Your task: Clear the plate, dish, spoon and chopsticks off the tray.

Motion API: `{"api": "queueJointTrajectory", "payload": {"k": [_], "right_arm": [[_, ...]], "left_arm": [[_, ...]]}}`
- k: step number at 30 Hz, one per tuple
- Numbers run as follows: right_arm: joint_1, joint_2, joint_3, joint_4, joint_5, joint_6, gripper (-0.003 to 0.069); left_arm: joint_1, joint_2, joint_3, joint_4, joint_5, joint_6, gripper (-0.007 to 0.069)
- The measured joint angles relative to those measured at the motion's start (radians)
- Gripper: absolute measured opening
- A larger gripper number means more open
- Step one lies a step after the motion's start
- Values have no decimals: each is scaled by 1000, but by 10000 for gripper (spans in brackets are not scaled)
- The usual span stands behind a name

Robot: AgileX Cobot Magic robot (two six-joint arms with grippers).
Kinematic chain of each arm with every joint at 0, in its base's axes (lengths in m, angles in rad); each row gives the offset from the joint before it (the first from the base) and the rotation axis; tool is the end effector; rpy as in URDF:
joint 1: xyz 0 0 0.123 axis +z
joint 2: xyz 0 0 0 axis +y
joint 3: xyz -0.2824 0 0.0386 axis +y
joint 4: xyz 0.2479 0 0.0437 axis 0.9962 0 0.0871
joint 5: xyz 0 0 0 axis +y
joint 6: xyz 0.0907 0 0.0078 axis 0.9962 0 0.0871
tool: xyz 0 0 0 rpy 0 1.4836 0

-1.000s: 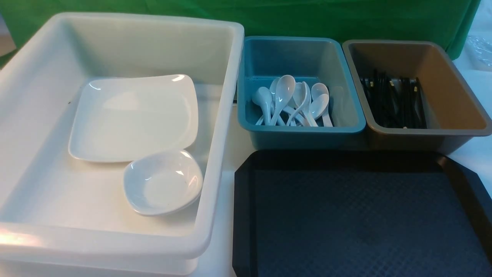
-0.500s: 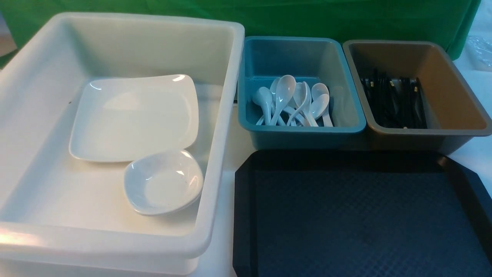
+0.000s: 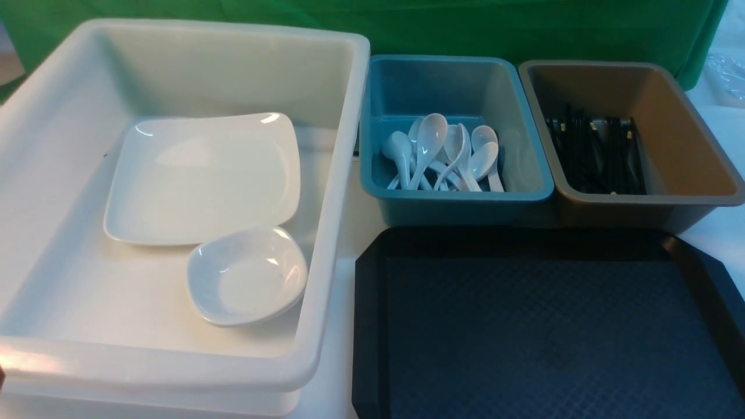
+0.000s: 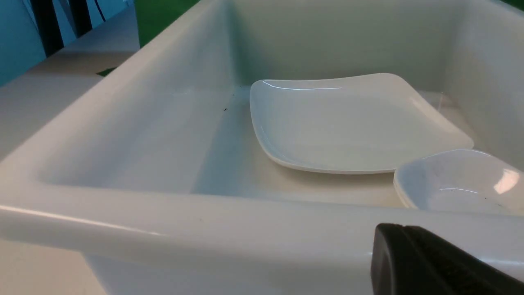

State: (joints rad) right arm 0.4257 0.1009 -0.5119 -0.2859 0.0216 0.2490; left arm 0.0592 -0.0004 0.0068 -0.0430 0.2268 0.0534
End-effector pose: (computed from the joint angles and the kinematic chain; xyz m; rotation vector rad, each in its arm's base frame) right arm 0.0127 0.0051 0.3707 -0.2467 1.0715 0.3458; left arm 0.0558 0.0024 0.1902 -0.0338 1.7165 0.0441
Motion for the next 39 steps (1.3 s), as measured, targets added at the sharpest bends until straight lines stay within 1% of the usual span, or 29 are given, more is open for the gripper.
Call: {"api": "queueJointTrajectory", "payload": {"k": [13,28,35,39], "right_arm": [[0,0,0,0,0,0,216],[0,0,0,0,-1,-1,230],[0,0,0,1,86,22,235],[0,0,18,15,94,11,235]], "left_arm": [[0,-1,0,2,0,17,4],[0,-1,0,2,3,18,4],[0,-1,0,2,3,18,4],[0,-1,0,2,4,18,4]]}}
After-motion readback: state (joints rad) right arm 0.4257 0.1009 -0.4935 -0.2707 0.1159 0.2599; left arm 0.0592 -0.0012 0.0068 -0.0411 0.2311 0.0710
